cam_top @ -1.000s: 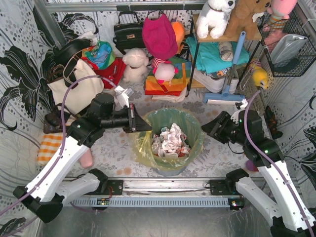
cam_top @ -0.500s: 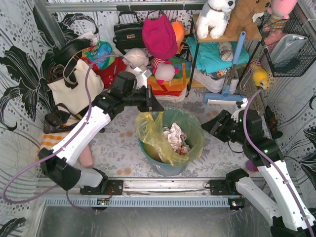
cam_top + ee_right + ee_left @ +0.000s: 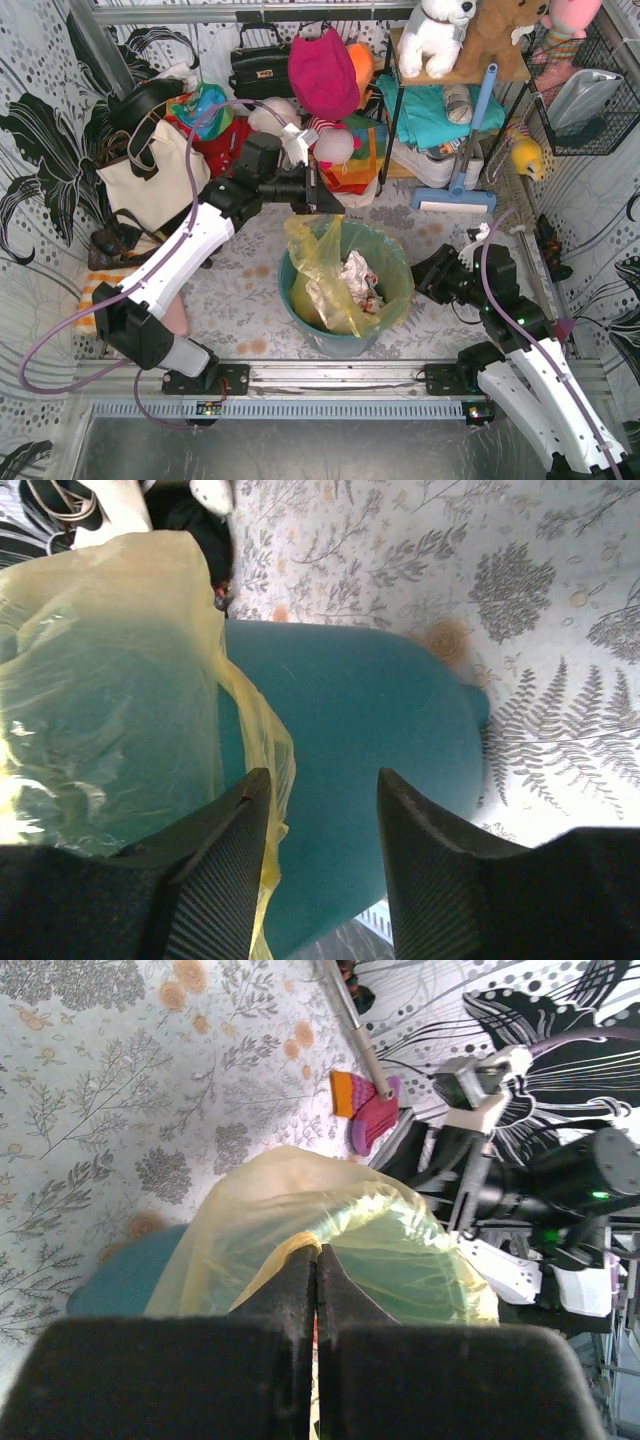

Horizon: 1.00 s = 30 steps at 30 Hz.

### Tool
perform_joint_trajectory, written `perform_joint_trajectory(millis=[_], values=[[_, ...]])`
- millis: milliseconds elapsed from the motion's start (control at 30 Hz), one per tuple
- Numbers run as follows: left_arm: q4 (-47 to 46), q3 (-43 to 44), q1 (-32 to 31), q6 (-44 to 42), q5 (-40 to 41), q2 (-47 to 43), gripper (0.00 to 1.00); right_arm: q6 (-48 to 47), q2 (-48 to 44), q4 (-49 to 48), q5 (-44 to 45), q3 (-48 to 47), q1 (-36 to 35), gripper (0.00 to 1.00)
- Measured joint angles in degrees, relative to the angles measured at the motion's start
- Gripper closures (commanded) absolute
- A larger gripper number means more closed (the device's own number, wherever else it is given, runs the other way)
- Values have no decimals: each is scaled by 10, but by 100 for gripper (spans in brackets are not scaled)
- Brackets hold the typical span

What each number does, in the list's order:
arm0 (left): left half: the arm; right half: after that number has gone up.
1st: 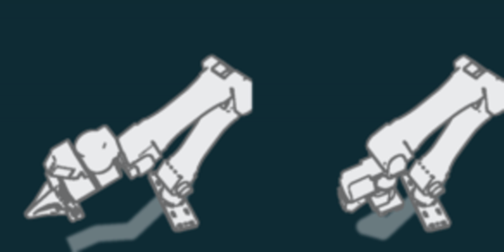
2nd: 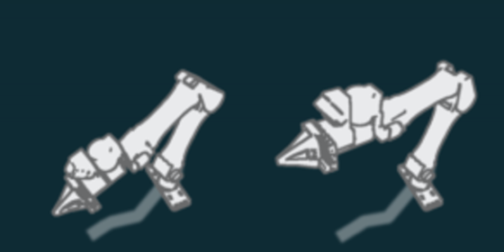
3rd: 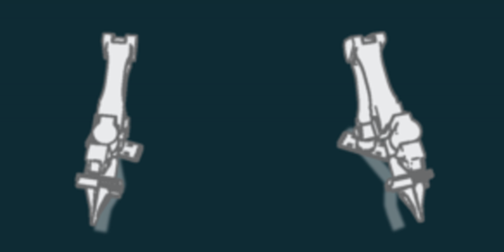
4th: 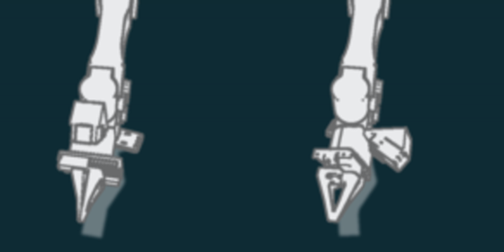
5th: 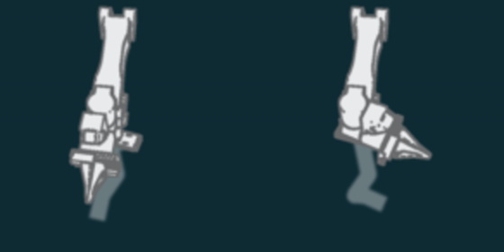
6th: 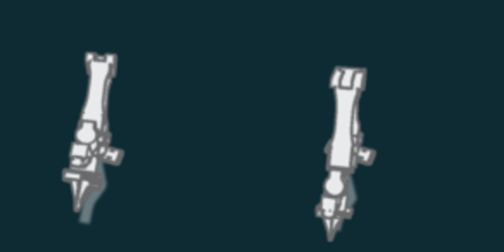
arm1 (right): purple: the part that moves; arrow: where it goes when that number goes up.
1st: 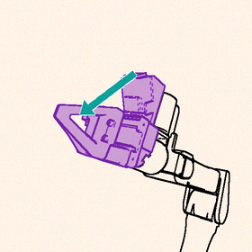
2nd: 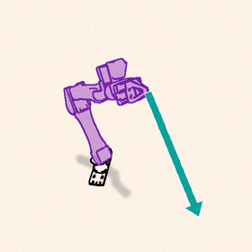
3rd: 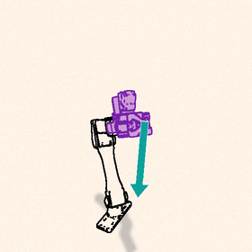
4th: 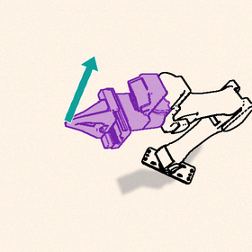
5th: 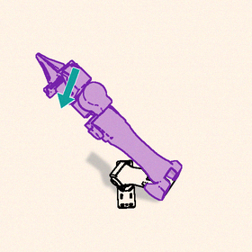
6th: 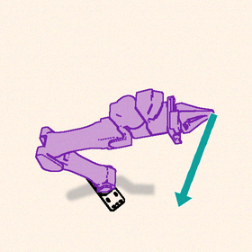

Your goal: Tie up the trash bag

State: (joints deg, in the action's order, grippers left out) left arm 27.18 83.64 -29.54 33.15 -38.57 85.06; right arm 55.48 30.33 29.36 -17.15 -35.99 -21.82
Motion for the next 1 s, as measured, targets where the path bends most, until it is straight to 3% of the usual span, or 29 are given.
perform_joint_trajectory(millis=[233,367,533,800,900,1000], values=[[-14,-46,0,26,-1,-94,100,59,-14,-94,-54,69,0,65],[-18,-68,0,44,-3,-146,100,77,-13,-119,-82,74,1,63],[-20,-79,0,67,-3,-175,100,83,-32,-114,-101,73,1,58],[-26,-90,0,94,-9,-198,100,84,-62,-82,-116,68,1,63],[-29,-92,0,98,-11,-205,100,88,-67,-87,-127,70,1,71],[-31,-94,0,101,-11,-207,100,105,-68,-121,-150,86,1,92]])
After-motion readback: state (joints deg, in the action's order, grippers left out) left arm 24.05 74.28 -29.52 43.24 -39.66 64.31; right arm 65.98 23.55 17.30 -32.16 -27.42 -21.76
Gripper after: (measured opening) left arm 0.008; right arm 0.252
